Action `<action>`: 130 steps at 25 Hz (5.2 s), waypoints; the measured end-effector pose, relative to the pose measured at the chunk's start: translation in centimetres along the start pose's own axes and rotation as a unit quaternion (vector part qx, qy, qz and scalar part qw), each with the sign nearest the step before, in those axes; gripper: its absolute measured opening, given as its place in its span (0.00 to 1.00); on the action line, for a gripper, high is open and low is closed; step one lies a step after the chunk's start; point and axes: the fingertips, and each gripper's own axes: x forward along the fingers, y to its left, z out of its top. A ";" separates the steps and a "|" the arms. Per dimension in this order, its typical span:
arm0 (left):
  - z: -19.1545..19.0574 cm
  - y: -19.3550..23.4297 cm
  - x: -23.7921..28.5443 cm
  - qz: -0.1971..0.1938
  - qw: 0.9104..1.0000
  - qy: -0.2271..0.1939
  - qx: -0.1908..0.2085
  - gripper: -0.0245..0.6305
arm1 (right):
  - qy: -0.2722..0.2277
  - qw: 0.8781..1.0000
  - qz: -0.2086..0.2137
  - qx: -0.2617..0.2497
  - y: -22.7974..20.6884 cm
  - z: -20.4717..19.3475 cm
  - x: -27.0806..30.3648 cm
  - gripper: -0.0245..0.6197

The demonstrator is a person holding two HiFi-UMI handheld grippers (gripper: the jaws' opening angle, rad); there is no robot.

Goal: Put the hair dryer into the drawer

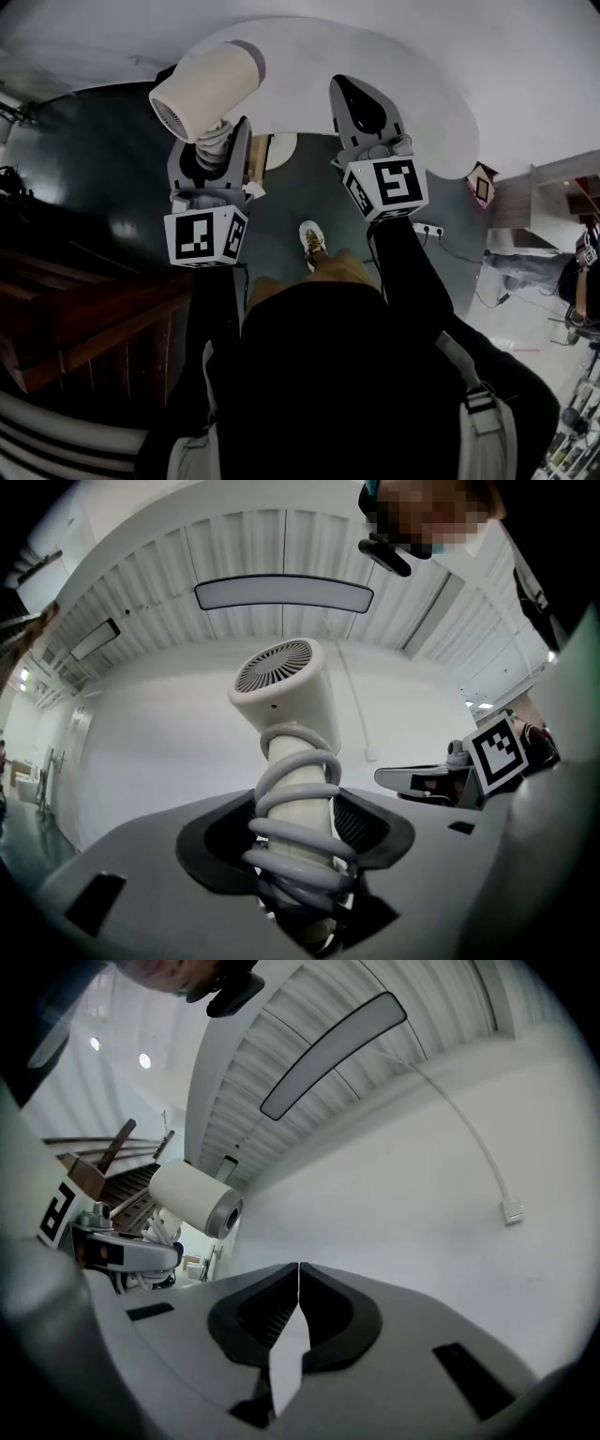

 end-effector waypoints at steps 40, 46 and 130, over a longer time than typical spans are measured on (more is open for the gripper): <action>-4.4 5.9 6.1 0.114 0.991 0.074 -0.010 0.43 | 0.017 0.978 0.208 0.024 2.6 -5.7 16.1 0.08; -8.0 7.0 5.1 0.109 0.987 0.112 -0.025 0.43 | 0.046 0.977 0.210 0.016 3.4 -8.9 16.9 0.08; -43.8 7.2 0.8 -0.174 0.733 0.599 0.270 0.44 | 0.215 0.968 0.117 0.050 -0.2 -22.6 13.3 0.08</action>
